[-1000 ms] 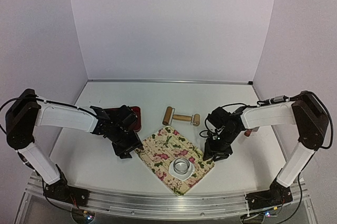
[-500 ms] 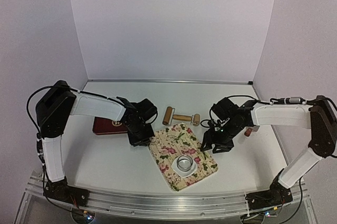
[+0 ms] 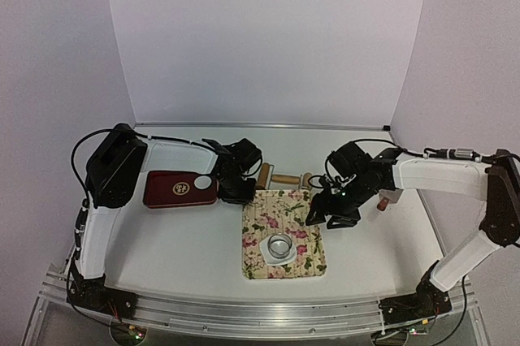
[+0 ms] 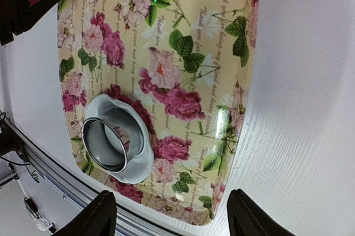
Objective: Roll out the dumpling wrappers from the dough
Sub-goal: Adjust the plate at the center of the board.
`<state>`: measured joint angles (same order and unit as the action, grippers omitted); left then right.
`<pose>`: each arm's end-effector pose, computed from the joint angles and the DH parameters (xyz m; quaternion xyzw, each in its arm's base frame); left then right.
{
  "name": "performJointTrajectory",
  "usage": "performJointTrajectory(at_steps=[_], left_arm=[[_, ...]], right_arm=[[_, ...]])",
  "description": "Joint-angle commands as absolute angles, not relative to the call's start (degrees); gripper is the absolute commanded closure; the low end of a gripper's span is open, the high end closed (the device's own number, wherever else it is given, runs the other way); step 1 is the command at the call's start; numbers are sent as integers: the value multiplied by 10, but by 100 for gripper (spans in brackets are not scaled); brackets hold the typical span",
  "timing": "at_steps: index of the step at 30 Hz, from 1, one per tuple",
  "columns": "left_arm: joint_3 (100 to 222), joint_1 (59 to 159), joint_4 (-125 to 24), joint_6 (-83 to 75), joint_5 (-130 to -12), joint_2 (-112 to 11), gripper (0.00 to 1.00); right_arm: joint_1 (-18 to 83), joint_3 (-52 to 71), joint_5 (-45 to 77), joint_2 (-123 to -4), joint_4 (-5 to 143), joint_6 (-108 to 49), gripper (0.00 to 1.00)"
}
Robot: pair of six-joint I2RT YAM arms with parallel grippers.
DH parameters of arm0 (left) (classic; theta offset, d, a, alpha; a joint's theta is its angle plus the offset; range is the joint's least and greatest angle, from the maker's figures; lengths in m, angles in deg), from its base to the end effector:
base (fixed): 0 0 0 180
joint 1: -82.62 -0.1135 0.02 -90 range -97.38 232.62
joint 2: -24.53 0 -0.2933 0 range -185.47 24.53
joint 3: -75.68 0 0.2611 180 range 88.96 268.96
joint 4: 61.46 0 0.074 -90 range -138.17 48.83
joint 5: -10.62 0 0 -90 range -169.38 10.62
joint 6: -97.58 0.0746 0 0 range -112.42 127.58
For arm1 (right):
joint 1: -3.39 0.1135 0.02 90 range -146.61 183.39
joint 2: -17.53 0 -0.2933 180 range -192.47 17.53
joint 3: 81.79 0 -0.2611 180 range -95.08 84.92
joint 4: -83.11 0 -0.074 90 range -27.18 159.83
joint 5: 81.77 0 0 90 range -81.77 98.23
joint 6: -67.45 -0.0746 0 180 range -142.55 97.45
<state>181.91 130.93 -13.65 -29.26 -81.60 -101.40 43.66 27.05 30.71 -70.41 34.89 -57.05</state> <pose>0.3312 -0.3675 0.1257 0.0942 0.9761 -0.1179 0.1564 0.2256 0.2285 0.2017 -0.0903 0.9542 0.2801 0.0531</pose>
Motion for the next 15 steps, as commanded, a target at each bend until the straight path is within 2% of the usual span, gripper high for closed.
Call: performJointTrajectory(at_steps=[1, 4, 8, 10, 13, 15], left_arm=[[1835, 1307, -114, -257, -835, -1003, 71], [1813, 1307, -120, -293, -840, -963, 54], [1779, 1308, -127, -354, -843, -903, 37], [1762, 1312, -130, -398, -838, -872, 33], [1733, 1333, -134, -457, -830, -838, 32], [1719, 1351, -136, -491, -815, -830, 32]], right_arm=[[438, 242, 330, -698, 341, -545, 39], [439, 233, 351, -708, 341, -532, 38], [438, 220, 392, -731, 341, -511, 38], [441, 214, 395, -742, 339, -505, 38], [448, 209, 374, -751, 337, -504, 39], [454, 206, 351, -757, 331, -506, 43]])
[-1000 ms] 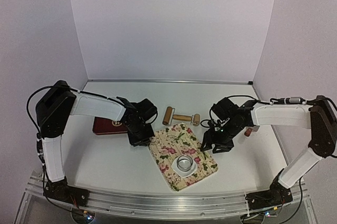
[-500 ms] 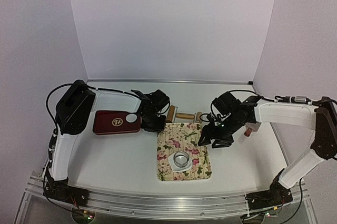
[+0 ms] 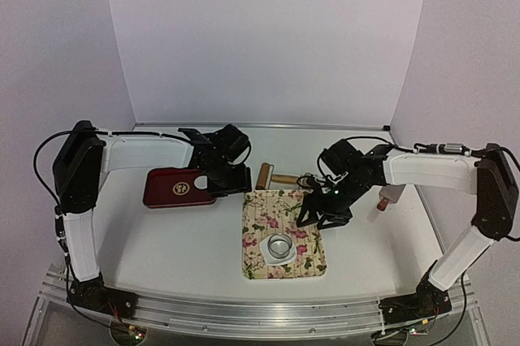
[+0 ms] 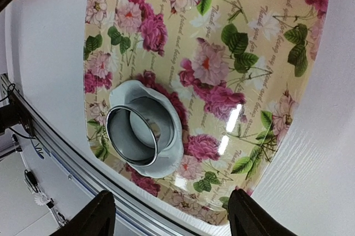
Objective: Roll out the dumpling wrappers from the dough
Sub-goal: Adjust the plate at the center of the board.
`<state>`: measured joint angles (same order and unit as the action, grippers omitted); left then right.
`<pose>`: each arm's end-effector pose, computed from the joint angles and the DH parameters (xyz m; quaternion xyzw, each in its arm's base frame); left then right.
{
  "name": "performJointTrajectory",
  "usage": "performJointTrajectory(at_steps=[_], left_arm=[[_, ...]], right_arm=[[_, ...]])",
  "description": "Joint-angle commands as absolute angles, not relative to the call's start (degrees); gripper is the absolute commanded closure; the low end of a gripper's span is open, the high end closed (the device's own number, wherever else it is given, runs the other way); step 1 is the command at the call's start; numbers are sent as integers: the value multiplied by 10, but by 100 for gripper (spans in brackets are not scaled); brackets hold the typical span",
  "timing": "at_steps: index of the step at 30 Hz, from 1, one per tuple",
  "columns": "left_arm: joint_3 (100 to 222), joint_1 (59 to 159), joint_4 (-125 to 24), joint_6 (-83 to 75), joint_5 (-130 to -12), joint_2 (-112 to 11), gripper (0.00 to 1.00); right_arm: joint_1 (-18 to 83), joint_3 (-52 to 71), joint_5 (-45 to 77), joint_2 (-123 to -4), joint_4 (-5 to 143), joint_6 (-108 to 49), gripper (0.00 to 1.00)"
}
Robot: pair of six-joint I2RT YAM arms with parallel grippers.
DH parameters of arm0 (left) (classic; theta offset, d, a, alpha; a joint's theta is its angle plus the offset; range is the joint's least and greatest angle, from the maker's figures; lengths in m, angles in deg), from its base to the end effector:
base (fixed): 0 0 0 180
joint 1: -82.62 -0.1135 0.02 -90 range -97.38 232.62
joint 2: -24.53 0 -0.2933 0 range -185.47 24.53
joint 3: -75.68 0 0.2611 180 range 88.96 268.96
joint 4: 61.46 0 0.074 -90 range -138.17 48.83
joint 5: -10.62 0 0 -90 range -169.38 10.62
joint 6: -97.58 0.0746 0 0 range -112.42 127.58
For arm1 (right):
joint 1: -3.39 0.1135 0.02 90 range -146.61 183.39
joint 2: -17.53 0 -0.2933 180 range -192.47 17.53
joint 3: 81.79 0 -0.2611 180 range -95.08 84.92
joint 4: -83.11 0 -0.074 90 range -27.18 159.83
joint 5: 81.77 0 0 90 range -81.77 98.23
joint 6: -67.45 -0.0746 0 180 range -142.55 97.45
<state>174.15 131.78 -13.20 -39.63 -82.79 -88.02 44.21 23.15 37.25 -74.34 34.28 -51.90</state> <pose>0.3007 -0.3411 0.1894 0.0094 0.9706 -0.1588 0.1808 0.2313 0.2476 0.2043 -0.1472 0.9363 0.3178 0.0264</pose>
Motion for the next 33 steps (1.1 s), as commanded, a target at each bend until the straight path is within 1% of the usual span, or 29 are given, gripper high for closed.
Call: performJointTrajectory(at_steps=[1, 6, 10, 15, 20, 24, 33], left_arm=[[1714, 1361, -135, -510, -804, -829, 33], [1693, 1405, -158, -556, -751, -837, 38], [1684, 1426, -164, -579, -734, -844, 42], [1671, 1431, -184, -584, -704, -853, 45], [1674, 1435, -163, -586, -707, -862, 49], [1667, 1435, -154, -592, -710, -867, 54], [1663, 1435, -163, -575, -691, -892, 58]], right_arm=[[457, 204, 341, -762, 329, -505, 46], [476, 176, 322, -801, 324, -488, 62], [492, 147, 311, -836, 319, -476, 69], [515, 122, 288, -872, 303, -469, 74], [527, 111, 259, -892, 291, -468, 79], [530, 102, 252, -904, 288, -468, 82], [547, 79, 242, -930, 280, -467, 88]])
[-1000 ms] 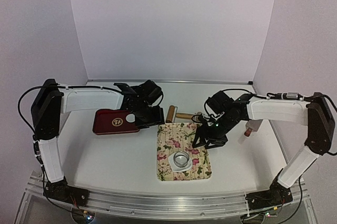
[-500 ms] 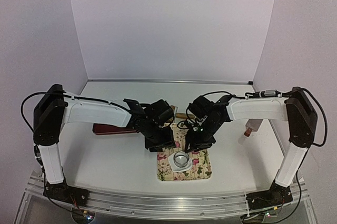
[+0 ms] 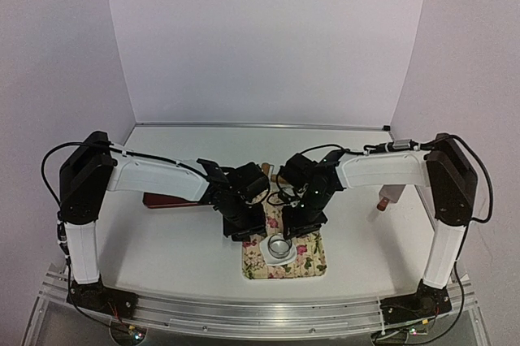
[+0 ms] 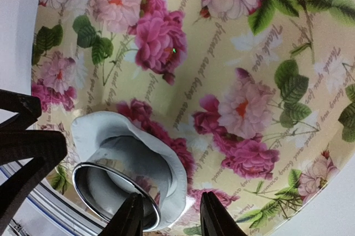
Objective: Roll out the dumpling wrappers from the dough
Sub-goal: Pull the dumpling wrapper from the work surface.
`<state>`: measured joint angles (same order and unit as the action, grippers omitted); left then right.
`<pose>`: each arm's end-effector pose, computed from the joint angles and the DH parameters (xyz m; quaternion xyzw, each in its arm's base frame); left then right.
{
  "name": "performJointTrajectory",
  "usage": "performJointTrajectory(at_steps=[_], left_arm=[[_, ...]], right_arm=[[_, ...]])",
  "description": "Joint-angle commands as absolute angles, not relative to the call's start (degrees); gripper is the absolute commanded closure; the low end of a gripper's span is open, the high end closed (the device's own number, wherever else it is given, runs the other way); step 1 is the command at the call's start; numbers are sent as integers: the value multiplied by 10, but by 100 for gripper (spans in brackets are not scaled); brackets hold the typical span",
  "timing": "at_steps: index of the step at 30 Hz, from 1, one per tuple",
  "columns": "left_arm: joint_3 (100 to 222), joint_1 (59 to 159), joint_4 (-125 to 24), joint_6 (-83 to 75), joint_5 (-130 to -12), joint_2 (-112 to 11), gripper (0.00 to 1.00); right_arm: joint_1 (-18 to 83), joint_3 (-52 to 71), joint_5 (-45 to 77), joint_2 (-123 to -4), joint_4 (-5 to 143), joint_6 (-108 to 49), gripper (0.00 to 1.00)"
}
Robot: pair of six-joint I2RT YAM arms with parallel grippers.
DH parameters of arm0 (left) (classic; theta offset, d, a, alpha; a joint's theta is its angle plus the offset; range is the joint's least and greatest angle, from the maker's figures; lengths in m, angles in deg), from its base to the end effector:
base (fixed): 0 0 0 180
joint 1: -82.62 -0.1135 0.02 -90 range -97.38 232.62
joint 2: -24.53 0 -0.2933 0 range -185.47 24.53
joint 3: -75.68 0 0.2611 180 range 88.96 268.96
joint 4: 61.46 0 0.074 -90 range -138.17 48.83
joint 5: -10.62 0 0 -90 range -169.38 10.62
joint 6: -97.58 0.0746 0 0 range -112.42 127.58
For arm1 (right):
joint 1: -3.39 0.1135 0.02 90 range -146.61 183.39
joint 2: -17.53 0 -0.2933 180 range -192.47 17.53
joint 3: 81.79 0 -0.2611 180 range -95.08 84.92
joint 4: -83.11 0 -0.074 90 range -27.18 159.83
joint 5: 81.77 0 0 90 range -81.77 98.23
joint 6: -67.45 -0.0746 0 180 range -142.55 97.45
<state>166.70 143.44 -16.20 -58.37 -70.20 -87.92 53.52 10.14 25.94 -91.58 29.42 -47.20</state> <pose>0.2010 -0.3843 0.1536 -0.0275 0.9760 -0.2151 0.0201 0.2377 0.3200 0.1570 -0.2359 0.9507 0.2009 0.0117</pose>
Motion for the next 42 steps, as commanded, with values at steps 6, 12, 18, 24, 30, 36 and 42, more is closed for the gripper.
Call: performJointTrajectory(at_steps=[6, 12, 18, 24, 30, 36, 42], left_arm=[[1658, 1435, -185, -569, -681, -907, 60], [1656, 1435, -194, -568, -665, -925, 64], [1646, 1436, -212, -569, -655, -927, 68], [1620, 1436, -254, -577, -628, -930, 73], [1611, 1436, -261, -579, -628, -937, 82], [1614, 1436, -251, -580, -643, -941, 96], [1604, 1436, -250, -585, -679, -916, 100]], right_arm=[[554, 75, 235, -937, 274, -468, 92], [558, 72, 229, -942, 270, -469, 98], [562, 68, 229, -950, 267, -469, 100], [567, 63, 229, -957, 265, -470, 100], [573, 59, 227, -966, 264, -470, 100], [579, 51, 213, -975, 256, -472, 100], [580, 50, 191, -986, 236, -477, 100]])
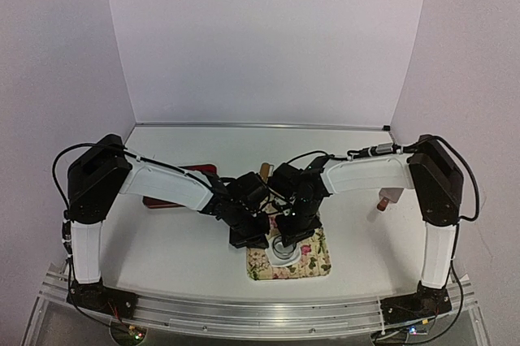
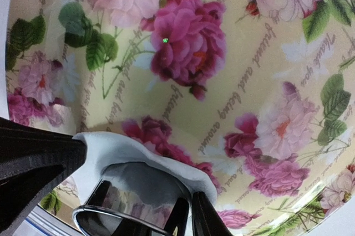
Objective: Roll out the dumpling wrappers from the dough
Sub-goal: Pull the dumpling wrapper from the work surface.
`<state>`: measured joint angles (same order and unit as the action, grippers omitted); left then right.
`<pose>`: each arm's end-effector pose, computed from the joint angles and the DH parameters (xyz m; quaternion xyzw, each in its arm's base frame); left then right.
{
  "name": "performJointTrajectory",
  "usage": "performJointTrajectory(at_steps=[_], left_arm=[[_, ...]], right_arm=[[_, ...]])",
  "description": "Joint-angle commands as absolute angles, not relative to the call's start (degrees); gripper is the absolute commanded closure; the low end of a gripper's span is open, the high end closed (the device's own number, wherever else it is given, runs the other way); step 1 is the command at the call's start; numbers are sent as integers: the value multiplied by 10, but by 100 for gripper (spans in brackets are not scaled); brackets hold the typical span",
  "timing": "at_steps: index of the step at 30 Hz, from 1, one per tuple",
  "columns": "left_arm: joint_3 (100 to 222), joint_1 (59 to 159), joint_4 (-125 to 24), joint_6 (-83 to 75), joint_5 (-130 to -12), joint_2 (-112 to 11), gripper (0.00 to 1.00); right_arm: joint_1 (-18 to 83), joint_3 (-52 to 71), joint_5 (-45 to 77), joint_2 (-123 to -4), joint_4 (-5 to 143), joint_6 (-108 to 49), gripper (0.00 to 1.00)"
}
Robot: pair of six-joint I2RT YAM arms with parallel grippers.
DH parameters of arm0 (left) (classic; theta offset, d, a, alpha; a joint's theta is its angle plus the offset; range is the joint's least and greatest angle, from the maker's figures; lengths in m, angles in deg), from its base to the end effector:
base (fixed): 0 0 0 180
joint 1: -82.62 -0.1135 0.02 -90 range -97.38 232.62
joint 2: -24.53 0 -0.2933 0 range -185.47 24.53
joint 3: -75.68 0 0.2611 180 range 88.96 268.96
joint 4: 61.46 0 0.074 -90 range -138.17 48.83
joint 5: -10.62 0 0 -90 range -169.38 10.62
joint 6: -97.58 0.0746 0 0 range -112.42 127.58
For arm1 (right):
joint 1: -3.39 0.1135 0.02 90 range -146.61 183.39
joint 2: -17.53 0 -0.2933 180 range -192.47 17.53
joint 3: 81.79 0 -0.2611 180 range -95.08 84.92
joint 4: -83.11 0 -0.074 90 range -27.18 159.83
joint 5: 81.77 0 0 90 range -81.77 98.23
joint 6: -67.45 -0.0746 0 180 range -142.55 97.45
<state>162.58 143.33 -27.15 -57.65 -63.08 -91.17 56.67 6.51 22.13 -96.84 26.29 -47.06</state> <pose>0.1979 -0.3956 0.1221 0.0050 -0.9633 0.2677 0.0182 0.2300 0.3383 0.1361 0.2563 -0.9547 -0.1509 0.0049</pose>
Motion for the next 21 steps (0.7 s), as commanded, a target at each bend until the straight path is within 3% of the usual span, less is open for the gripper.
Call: performJointTrajectory(at_steps=[1, 18, 21], left_arm=[[1598, 1436, -257, -587, -683, -909, 100], [1481, 1434, -394, -648, -721, -780, 100], [1491, 1435, -396, -647, -694, -801, 91]], right_arm=[[580, 50, 187, -988, 233, -478, 100], [580, 39, 159, -1010, 202, -479, 100], [580, 36, 162, -1012, 201, -478, 100]])
